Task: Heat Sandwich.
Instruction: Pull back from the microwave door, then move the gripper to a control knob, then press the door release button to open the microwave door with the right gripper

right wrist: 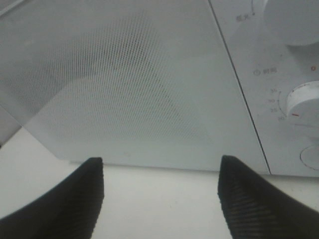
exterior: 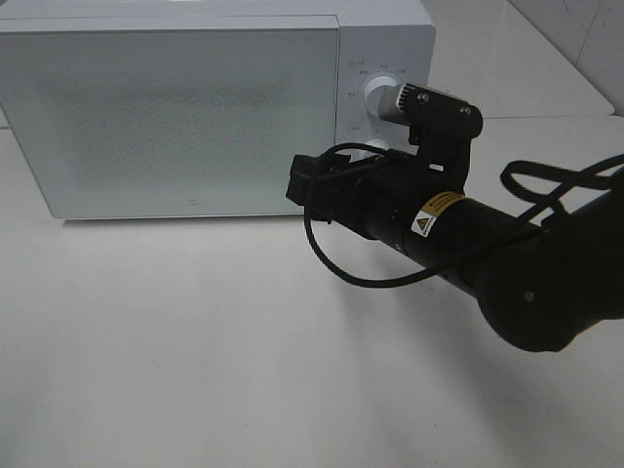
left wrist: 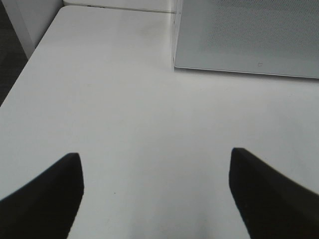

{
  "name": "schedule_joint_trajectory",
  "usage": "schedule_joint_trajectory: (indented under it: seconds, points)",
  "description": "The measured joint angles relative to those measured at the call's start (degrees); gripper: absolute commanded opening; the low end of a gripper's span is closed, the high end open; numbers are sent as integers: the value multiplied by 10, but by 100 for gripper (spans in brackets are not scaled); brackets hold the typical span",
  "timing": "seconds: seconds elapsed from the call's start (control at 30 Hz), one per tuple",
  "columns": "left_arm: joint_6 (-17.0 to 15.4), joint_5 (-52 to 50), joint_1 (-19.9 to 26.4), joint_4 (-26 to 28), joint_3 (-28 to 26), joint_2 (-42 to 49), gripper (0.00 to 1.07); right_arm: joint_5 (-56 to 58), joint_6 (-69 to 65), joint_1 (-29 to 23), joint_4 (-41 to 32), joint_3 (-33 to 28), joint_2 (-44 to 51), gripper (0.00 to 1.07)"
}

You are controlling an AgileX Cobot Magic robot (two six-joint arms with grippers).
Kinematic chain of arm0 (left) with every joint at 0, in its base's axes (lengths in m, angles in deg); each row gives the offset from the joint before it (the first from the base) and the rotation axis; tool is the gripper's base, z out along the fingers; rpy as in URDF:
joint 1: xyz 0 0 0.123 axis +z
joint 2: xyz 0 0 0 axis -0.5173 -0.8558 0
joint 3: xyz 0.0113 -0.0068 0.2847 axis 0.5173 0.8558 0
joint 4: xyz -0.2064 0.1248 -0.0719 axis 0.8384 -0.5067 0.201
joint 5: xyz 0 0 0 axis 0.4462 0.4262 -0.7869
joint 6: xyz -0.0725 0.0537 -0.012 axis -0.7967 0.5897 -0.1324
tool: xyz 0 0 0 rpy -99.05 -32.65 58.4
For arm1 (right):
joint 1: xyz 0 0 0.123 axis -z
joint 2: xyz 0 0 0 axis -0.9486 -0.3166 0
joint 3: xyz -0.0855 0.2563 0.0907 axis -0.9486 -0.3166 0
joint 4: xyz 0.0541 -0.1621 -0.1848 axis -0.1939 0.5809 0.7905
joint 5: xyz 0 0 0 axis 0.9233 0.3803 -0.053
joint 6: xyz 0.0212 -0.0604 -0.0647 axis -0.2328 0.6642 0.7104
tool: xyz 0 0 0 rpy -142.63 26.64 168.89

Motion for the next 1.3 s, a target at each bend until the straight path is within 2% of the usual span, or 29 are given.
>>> schedule_joint_trajectory:
  seconds: [0.07, 0.2, 0.47, 0.7, 0.8, 0.9, 0.97, 1.0, 1.1, 1.17, 1.27, 1.3]
  points:
    - [0, 0, 0, 0, 0, 0, 76, 26, 16, 0, 1, -1, 11, 65]
    - [0, 0, 0, 0, 0, 0, 76, 158, 118, 0, 3, -1, 67, 65]
    - [0, 0, 0, 0, 0, 0, 76, 282, 188, 10, 4, -1, 126, 65]
    - [0, 0, 0, 0, 0, 0, 76, 442, 214, 81, 22, 7, 167, 65]
    - [0, 0, 0, 0, 0, 0, 76, 568, 218, 127, 51, 39, 187, 65]
    - [0, 0, 0, 0, 0, 0, 76, 627, 219, 150, 63, 56, 194, 65]
    - [0, 0, 0, 0, 0, 0, 76, 714, 219, 189, 75, 80, 206, 65]
    - [0, 0, 0, 0, 0, 0, 76, 714, 219, 189, 75, 80, 206, 65]
    - [0, 0, 0, 0, 0, 0, 76, 812, 223, 251, 78, 109, 224, 65]
    - [0, 0, 0, 0, 0, 0, 76, 831, 223, 264, 79, 114, 231, 65]
    - [0, 0, 0, 0, 0, 0, 76, 915, 223, 323, 80, 128, 266, 65]
    - [0, 0, 0, 0, 0, 0, 76, 915, 223, 323, 80, 128, 266, 65]
